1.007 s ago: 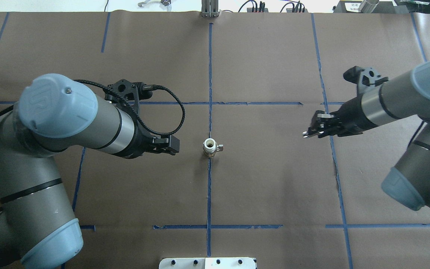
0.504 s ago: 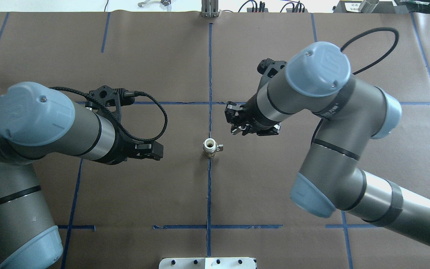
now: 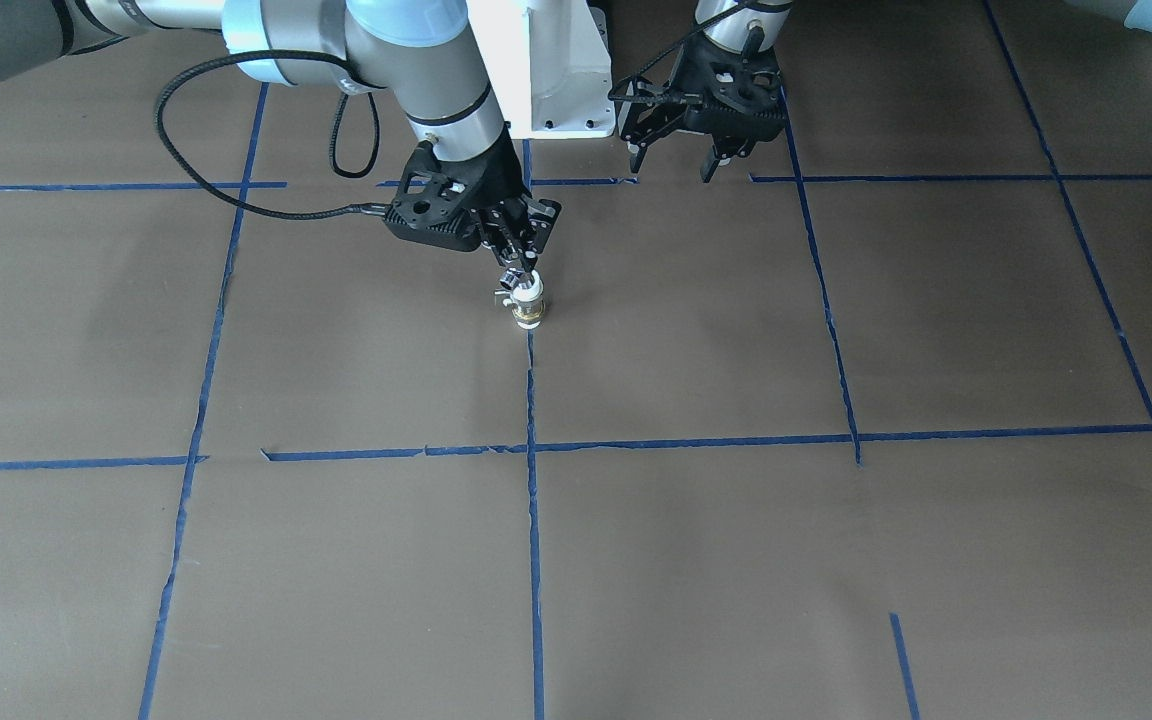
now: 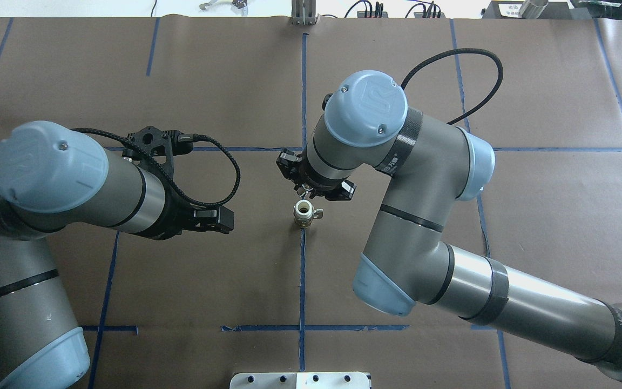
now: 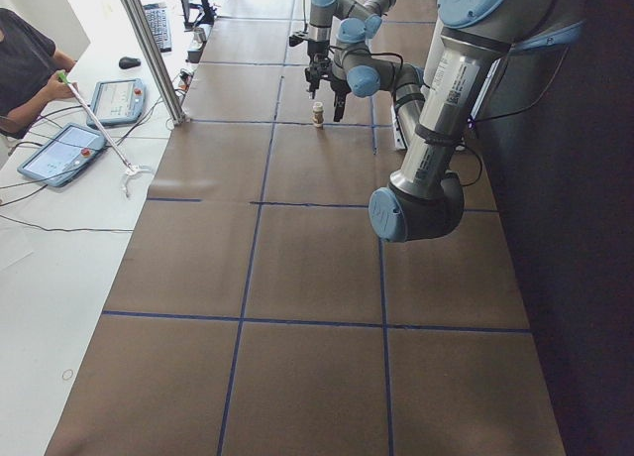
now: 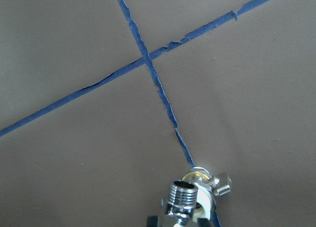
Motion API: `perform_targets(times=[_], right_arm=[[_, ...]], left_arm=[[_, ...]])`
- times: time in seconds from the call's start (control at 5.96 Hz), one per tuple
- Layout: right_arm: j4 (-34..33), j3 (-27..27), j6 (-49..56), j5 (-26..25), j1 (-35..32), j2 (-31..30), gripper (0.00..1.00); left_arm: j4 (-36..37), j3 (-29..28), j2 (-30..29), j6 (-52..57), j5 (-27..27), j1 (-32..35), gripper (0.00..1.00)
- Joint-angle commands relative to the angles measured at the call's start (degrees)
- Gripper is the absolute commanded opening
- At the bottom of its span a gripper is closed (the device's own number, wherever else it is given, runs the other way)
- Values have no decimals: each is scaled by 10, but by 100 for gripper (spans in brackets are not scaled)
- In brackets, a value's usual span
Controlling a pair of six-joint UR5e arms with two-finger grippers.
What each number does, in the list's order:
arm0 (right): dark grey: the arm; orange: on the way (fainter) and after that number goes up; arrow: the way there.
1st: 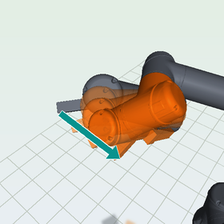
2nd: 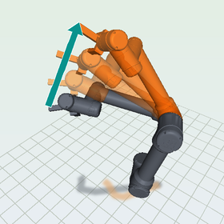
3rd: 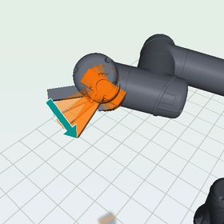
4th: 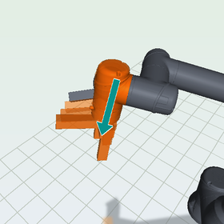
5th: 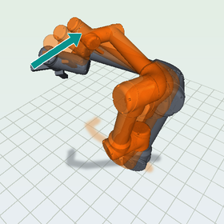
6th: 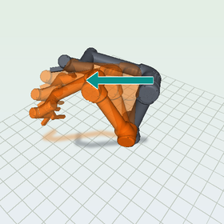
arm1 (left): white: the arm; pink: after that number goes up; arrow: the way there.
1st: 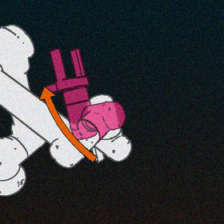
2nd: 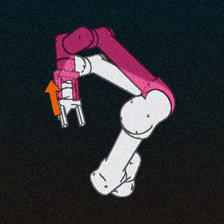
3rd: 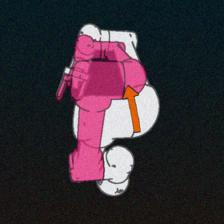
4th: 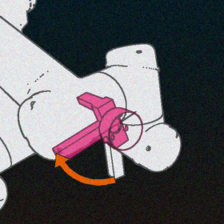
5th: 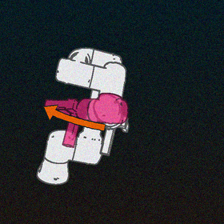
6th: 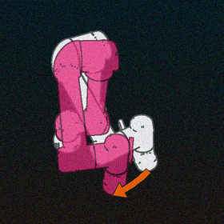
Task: Assemble PPR valve and pipe with both arms
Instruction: 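Carry the chrome valve with the right gripper above the white fitting, then lower the chrome valve onto the white fitting and press it down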
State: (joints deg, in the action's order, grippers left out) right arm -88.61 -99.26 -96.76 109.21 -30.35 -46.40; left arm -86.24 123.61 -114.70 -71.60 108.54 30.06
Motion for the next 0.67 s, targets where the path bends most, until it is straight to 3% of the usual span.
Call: perform_targets(times=[0.0, 0.5], right_arm=[[-2, 6, -10, -7, 12, 2, 0], [-3, 7, -9, -9, 16, -3, 0]], left_arm=[[-1, 0, 0, 0, 0, 0, 87], [-1, 1, 0, -1, 0, 0, 87]])
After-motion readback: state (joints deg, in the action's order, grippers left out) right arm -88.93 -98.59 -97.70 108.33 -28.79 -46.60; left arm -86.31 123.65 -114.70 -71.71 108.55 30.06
